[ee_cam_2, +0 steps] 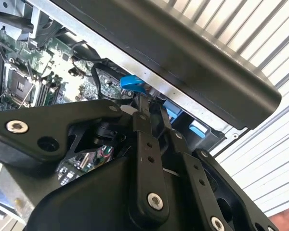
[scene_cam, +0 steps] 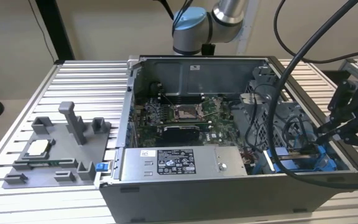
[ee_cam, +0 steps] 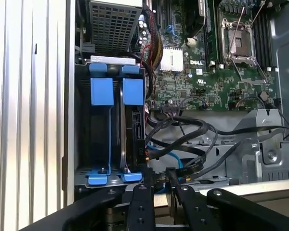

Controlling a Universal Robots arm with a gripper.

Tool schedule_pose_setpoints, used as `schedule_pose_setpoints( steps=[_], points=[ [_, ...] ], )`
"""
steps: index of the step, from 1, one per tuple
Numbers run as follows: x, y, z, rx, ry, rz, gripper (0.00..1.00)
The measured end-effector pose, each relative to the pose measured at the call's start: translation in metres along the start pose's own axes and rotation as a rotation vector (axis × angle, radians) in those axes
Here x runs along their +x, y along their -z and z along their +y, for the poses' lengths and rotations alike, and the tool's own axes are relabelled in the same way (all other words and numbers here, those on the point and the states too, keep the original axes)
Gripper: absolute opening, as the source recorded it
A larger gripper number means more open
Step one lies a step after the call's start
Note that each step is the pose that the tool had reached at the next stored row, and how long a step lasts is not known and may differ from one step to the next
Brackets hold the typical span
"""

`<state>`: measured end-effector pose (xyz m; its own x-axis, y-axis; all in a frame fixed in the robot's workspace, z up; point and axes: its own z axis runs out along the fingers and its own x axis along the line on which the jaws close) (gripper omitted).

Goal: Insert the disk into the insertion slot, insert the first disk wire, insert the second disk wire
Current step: 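Insert the second disk wire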

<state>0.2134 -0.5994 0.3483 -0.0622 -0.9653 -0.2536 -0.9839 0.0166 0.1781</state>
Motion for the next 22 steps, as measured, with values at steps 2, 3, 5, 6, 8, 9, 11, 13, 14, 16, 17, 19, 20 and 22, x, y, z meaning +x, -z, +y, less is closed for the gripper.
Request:
schedule_pose_setpoints(
  steps=[2, 3, 5, 6, 8, 9, 11, 13, 14, 16, 17, 19, 20, 22],
  points=[
    [0.0024, 0.0006, -0.0001, -0.0008, 0.001, -0.0050, 0.00],
    [0.0031, 0.0008, -0.0001, -0.0009, 0.001, -0.0060, 0.00],
    [0.0055, 0.0014, -0.0002, -0.0011, 0.001, -0.0103, 0.00],
    [0.0068, 0.0018, -0.0002, -0.0013, 0.001, -0.0124, 0.00],
    [0.0093, 0.0023, -0.0003, -0.0016, 0.002, -0.0169, 0.00],
    [0.0099, 0.0024, -0.0003, -0.0016, 0.002, -0.0183, 0.00],
    [0.0107, 0.0013, -0.0005, -0.0015, 0.001, -0.0193, 0.00],
    [0.0111, 0.0004, -0.0007, -0.0012, 0.000, -0.0190, 0.00],
    [0.0113, 0.0000, -0.0008, -0.0011, 0.000, -0.0191, 0.00],
    [0.0115, -0.0010, -0.0010, -0.0009, -0.001, -0.0199, 1.00],
    [0.0117, -0.0014, -0.0010, -0.0007, -0.002, -0.0204, 1.00],
    [0.0121, -0.0028, -0.0013, -0.0002, -0.004, -0.0232, 1.00],
    [0.0122, -0.0034, -0.0014, 0.0000, -0.005, -0.0246, 1.00],
    [0.0126, -0.0049, -0.0017, 0.0006, -0.007, -0.0276, 1.00]
  ],
)
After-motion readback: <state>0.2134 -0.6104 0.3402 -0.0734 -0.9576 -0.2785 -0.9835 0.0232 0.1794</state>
